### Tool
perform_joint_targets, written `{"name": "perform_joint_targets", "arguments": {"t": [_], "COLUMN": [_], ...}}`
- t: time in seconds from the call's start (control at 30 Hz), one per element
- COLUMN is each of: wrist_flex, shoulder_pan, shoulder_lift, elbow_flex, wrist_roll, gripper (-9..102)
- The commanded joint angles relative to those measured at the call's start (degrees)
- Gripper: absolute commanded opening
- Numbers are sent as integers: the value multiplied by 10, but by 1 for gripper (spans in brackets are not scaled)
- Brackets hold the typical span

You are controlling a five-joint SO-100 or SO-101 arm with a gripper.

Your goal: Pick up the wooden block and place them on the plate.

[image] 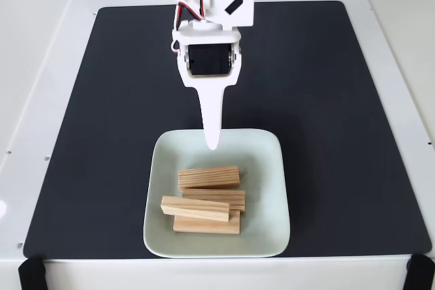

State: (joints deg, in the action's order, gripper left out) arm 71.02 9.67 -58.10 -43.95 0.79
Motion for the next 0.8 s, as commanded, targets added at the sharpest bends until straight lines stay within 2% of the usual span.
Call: {"name": "perform_joint_targets", "arguments": {"t": [0.0, 0.07, 0.2, 0.33, 0.77], "wrist_flex": [-68, -130, -261, -340, -359], "shoulder_pan": [7, 8, 18, 21, 32], "shoulder_lift": [-120, -179, -304, -414, -727], "elbow_flex": [-105, -183, -336, -468, -713], "wrist_roll": [-3, -3, -3, -3, -3], "gripper": [-1, 1, -1, -1, -1]}}
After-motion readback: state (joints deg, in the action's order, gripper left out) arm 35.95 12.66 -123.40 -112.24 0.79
